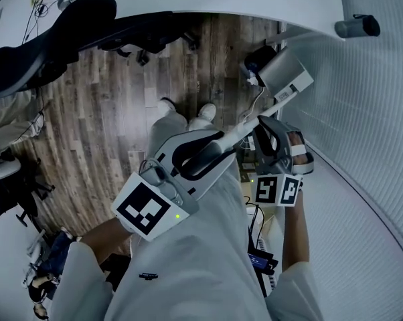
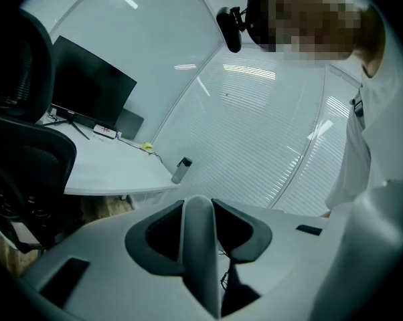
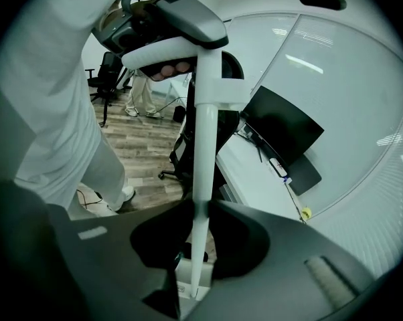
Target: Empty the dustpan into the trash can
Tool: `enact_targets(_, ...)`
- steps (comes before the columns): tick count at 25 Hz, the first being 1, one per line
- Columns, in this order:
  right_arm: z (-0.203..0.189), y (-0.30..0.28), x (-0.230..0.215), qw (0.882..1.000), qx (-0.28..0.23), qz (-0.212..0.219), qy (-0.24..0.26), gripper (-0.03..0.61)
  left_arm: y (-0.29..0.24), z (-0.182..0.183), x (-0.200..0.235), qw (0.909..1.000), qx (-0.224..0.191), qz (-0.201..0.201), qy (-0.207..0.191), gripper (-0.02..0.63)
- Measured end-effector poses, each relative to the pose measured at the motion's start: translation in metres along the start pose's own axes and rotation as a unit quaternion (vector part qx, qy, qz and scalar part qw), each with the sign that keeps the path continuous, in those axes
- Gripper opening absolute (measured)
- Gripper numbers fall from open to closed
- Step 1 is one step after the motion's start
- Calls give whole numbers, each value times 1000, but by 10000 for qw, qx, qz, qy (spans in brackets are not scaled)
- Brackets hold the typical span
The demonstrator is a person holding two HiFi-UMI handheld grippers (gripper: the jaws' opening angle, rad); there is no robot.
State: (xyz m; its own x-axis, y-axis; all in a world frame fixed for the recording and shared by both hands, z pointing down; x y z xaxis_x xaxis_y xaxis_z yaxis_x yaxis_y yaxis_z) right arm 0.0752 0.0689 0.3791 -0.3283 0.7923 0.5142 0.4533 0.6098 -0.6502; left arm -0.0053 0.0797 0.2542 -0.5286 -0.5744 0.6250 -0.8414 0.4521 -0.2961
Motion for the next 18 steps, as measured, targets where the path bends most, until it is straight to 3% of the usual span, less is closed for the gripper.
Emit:
enact_targets(6,3,14,-5,9994,2,-175,-283,86,-2,9,-15,9994,224,-165,-224,129)
enact_targets(18,3,26,7,9985,-6,-217,-508,87,0,4,-26,9988,395,-176,-208,129)
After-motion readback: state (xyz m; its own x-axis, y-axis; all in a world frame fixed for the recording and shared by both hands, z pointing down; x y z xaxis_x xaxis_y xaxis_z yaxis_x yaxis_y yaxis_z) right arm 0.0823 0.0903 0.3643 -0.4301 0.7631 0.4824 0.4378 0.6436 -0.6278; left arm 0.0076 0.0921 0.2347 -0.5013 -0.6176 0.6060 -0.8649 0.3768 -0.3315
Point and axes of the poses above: the fingertips, and each gripper's own axes: y backward along the fingers, x to its left, z out of its top, the point moved 1 cm from there along y, backward along the fingers, and after that the axes turned 8 degrees about -z, right-handed, at the moved point
